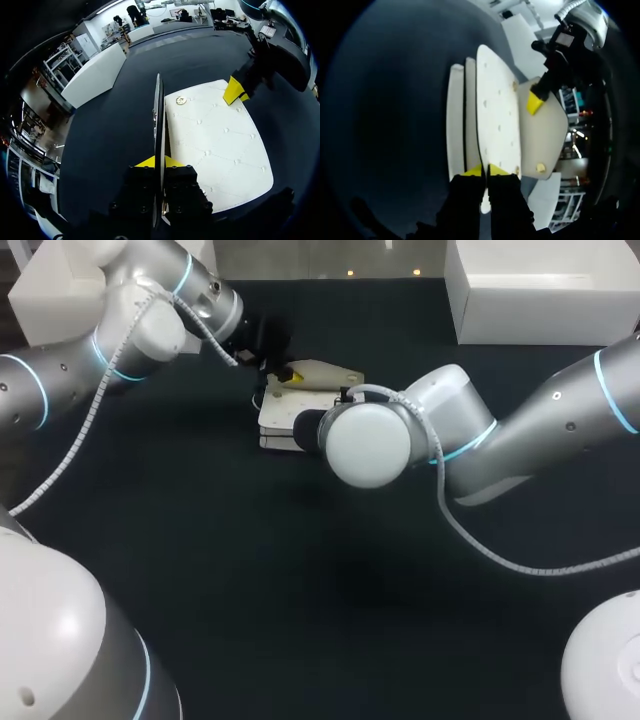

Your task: Pick up the bag, open it, inspect its contents, close it, and place it on the opposite side

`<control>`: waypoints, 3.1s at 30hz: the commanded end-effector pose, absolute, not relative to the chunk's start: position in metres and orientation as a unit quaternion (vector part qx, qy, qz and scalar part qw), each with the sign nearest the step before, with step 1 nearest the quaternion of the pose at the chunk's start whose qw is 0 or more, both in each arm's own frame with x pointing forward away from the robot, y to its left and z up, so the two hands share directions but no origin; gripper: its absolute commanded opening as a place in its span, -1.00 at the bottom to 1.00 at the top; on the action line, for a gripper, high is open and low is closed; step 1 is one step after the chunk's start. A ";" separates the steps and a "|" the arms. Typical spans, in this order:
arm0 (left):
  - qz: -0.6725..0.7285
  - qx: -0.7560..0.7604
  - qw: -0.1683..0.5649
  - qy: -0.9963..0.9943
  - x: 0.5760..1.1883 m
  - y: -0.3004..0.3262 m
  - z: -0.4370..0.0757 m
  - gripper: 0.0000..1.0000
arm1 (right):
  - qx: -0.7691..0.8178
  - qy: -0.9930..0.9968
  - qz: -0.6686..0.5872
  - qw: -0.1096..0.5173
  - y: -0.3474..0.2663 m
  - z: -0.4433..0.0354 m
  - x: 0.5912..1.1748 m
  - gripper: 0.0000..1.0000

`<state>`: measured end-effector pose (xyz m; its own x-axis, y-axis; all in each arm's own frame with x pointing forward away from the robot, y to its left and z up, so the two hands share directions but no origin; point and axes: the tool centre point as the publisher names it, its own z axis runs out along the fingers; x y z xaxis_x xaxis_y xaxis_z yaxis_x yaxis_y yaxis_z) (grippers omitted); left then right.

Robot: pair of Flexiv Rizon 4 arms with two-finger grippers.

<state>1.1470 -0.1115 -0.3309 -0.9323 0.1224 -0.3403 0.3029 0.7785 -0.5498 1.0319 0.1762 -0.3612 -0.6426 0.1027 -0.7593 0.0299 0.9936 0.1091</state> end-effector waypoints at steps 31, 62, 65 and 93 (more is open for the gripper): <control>-0.361 0.103 0.225 0.899 1.136 -0.107 -0.325 -0.25 | 0.037 0.904 0.044 0.423 0.176 -0.362 1.032 -1.00; -0.368 0.161 0.292 0.868 1.094 -0.102 -0.352 -1.00 | 0.037 0.904 0.044 0.423 0.176 -0.362 1.032 -1.00; -0.364 0.163 0.287 0.871 1.093 -0.102 -0.354 -1.00 | 0.037 0.904 0.044 0.423 0.176 -0.362 1.032 -1.00; -0.356 0.165 0.255 0.884 1.107 -0.103 -0.333 -1.00 | 0.037 0.904 0.044 0.423 0.176 -0.362 1.032 -1.00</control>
